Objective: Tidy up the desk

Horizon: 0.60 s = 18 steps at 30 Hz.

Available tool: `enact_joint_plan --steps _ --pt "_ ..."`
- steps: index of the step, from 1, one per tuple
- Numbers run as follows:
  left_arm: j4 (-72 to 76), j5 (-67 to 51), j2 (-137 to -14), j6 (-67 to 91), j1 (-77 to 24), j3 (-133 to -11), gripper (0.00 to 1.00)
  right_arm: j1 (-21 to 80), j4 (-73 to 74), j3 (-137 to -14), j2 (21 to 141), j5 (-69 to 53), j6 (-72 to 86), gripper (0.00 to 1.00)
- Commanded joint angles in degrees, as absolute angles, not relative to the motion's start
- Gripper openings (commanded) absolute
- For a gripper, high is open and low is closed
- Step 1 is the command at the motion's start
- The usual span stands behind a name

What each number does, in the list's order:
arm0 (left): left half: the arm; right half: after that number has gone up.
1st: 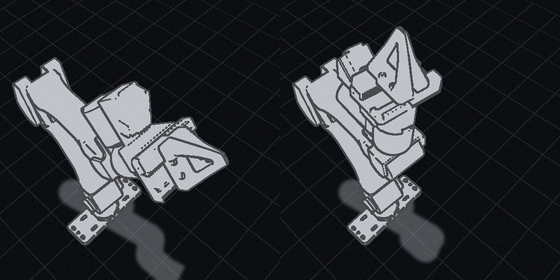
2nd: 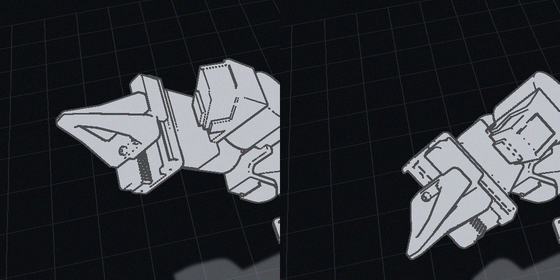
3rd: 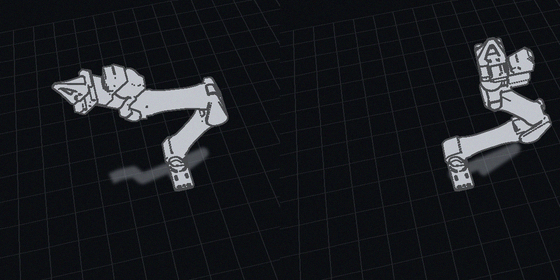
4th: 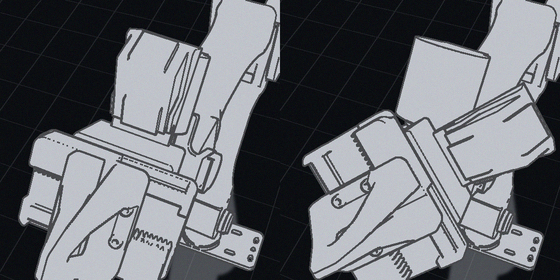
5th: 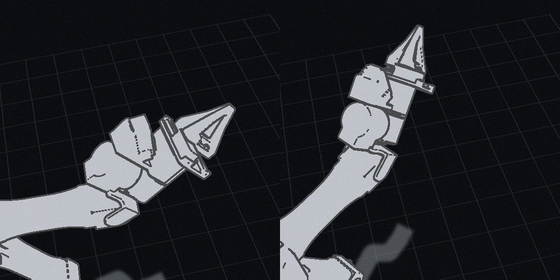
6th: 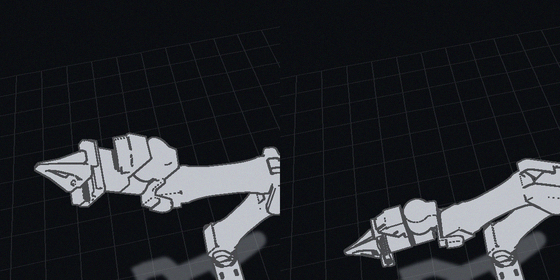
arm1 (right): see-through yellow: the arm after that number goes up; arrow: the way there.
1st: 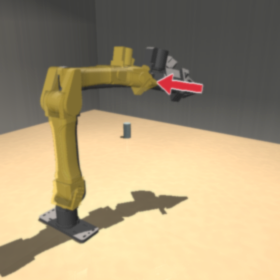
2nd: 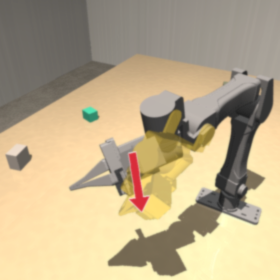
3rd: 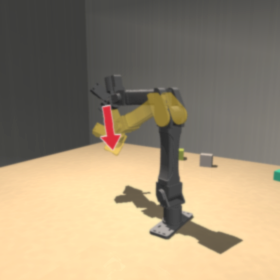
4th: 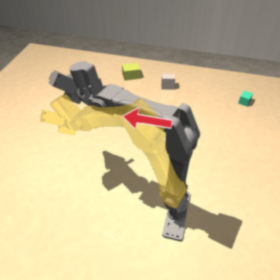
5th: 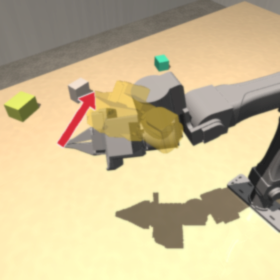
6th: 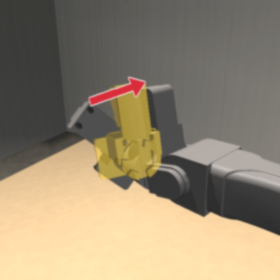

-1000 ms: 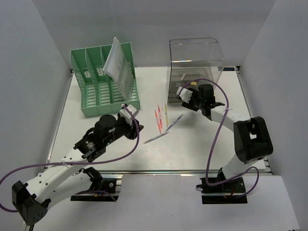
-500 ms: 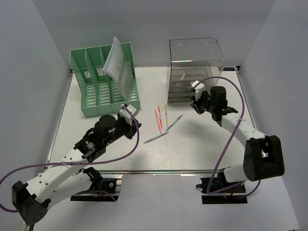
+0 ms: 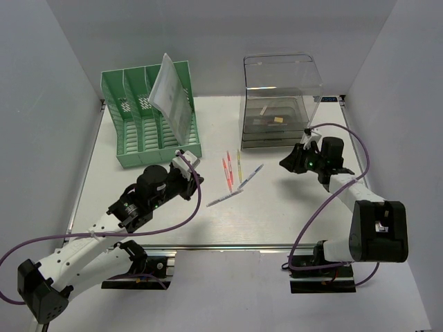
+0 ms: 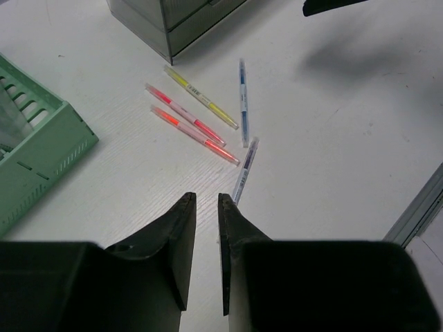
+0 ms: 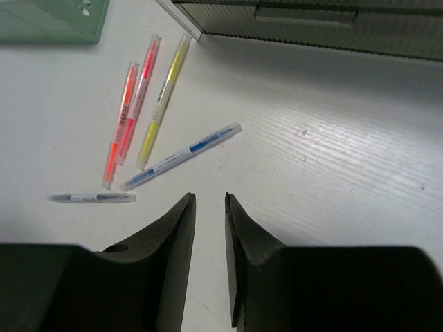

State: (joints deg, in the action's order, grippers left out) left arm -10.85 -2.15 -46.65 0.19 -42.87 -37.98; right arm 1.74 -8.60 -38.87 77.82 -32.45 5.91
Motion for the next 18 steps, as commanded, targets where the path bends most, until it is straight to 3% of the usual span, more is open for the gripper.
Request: enact_joint_plan --steps 1,18 --pt "-9.7 -2.9 -46.7 0.2 -43.1 -37.6 0.31 0.8 -16.2 -37.8 78.1 -35.6 17.3 0.30" --pt "-9.5 -2.6 -47.5 0.1 -43.1 -37.3 0.32 -2.5 -43.1 -34.6 94.4 -35.2 47.5 0.37"
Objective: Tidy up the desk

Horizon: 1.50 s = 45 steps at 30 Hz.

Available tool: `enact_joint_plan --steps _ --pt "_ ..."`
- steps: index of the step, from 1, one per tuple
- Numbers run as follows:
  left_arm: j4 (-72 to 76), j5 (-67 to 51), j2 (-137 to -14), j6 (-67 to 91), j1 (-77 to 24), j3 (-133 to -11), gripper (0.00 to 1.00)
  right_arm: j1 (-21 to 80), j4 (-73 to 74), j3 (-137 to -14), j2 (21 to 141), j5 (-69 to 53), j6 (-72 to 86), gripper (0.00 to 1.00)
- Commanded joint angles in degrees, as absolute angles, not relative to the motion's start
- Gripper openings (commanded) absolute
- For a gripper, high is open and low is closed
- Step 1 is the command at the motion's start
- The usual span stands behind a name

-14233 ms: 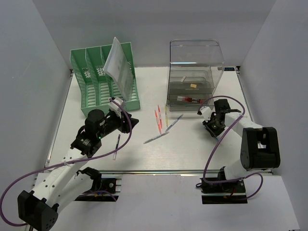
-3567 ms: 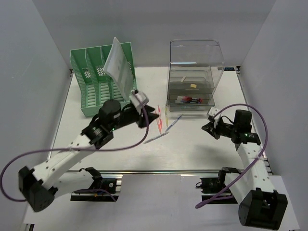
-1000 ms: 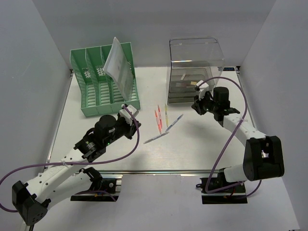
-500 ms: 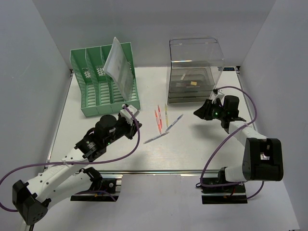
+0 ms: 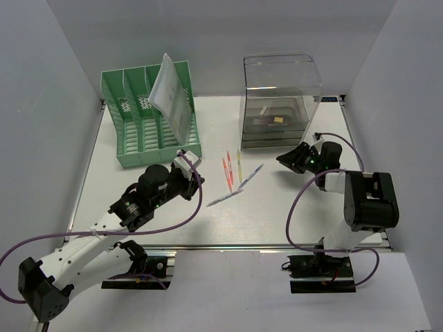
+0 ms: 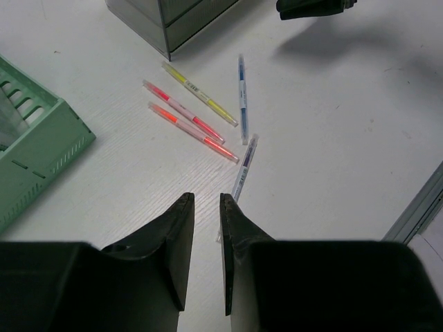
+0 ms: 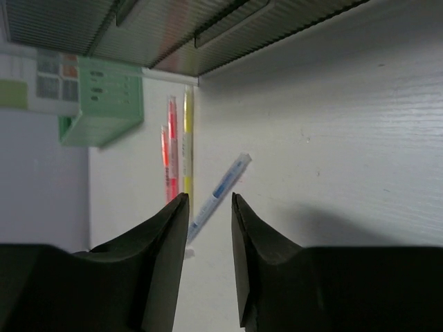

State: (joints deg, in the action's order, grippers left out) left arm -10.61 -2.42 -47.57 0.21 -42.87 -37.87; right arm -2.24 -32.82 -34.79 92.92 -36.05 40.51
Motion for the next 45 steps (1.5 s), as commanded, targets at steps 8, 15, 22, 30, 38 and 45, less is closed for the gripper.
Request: enact_joint_plan --steps 8,15,22,30,38,45 --pt "-9.5 -1.7 -48.2 -1.6 -43.1 -37.2 0.33 -2.1 -55.9 -34.1 101.3 -31.1 56.9 0.42" --pt "-9.3 -1.6 -49.0 -1.8 -43.1 -37.0 0.32 -2.2 -61.6 -37.5 107.9 -29.8 61.3 0.42" --pt "-9.2 -1.0 -49.1 -2.0 -43.1 -36.7 0.33 -2.0 -64.8 -42.7 114.0 -29.2 64.3 0.41" --pt "-9.1 -1.0 -49.7 -2.2 -43.1 -36.7 0.33 -2.0 -67.2 -47.8 119.9 -28.5 67.8 0.41" --pt "-9.1 -1.4 -49.8 -2.1 -43.1 -36.7 0.33 -2.0 -69.5 -49.0 121.5 -27.9 69.3 0.40" --pt "-8.9 -1.6 -50.2 -2.0 -43.1 -36.6 0.32 -2.0 -73.1 -48.8 122.3 -26.9 71.7 0.34"
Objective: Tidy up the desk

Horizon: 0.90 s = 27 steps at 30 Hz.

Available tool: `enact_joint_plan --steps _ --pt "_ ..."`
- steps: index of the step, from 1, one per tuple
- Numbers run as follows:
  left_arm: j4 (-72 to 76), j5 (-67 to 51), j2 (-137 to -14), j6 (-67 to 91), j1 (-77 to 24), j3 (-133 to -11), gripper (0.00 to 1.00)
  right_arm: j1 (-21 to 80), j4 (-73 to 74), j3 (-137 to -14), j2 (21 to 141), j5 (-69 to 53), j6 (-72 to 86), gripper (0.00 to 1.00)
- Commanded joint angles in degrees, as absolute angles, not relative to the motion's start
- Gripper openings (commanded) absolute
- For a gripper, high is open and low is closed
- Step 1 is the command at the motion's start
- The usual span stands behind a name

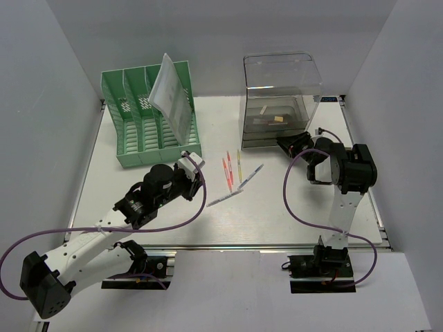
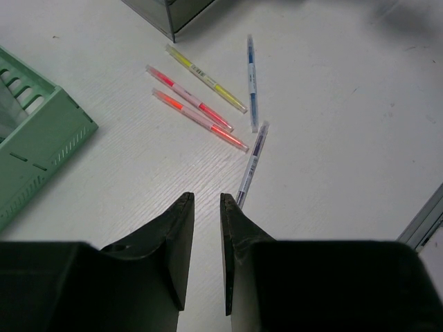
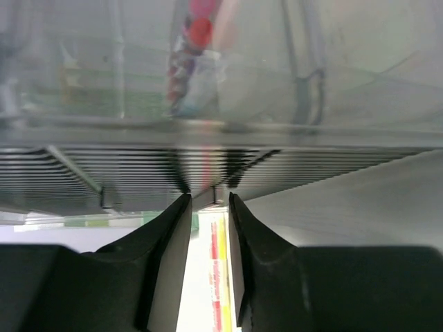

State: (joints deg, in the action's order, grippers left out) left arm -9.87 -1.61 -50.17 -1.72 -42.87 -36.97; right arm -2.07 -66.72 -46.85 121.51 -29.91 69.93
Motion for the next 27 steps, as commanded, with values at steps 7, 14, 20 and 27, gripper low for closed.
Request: enact_joint_plan --steps 7,14,20,27 --pt "-8.6 -1.3 -50.2 -2.0 -43.1 -36.4 0.32 -1.9 -76.5 -48.6 122.4 -26.0 74.1 0.21" --pt "-8.3 -1.0 -50.2 -2.0 -43.1 -36.0 0.32 -2.2 -77.9 -46.5 120.6 -25.7 74.0 0.08" --pt "-8.0 -1.8 -50.1 -2.0 -43.1 -35.9 0.32 -2.2 -78.5 -43.1 118.6 -26.3 72.9 0.07" --pt "-7.8 -2.5 -49.7 -2.1 -43.1 -35.9 0.32 -2.5 -79.6 -36.3 115.8 -28.5 71.2 0.07"
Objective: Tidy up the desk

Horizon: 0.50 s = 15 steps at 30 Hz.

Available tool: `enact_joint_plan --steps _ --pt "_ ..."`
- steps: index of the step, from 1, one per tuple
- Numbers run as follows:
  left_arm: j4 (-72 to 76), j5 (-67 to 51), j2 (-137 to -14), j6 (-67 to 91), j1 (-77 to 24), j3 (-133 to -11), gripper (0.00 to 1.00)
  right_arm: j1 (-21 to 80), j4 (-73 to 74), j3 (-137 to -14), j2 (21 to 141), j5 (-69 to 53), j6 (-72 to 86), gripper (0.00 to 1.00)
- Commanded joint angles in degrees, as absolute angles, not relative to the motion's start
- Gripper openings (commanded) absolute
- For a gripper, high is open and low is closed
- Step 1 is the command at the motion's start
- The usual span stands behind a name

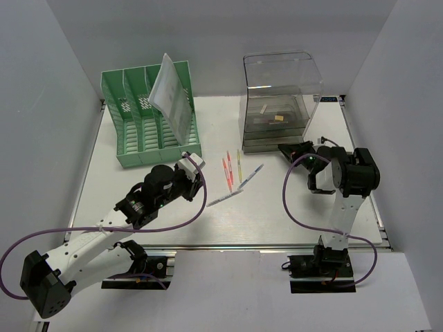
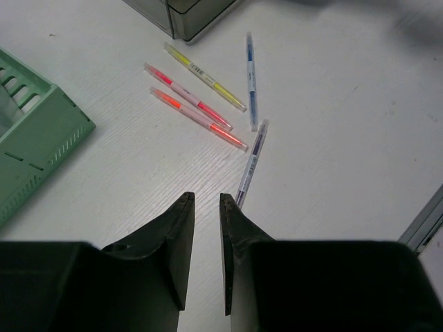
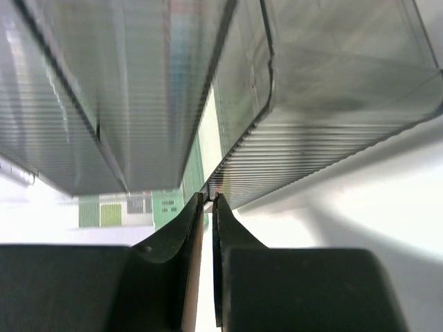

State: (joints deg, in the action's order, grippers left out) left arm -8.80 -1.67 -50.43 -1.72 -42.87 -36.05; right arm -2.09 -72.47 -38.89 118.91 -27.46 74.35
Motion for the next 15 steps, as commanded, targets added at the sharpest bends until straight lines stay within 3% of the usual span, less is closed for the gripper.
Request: enact_joint_plan --steps 1,12,15 --pt "-7.8 -2.7 -49.7 -2.2 -43.1 -35.9 0.32 -2.4 -79.7 -35.5 115.2 -28.7 71.0 0.06" --pt "-7.5 -3.9 -49.3 -2.1 -43.6 -35.8 0.32 -2.5 -78.3 -29.7 111.5 -30.8 67.4 0.10" --pt "-7.5 -4.2 -49.3 -2.1 -43.6 -35.7 0.32 -2.6 -76.7 -29.4 110.7 -31.1 66.1 0.23"
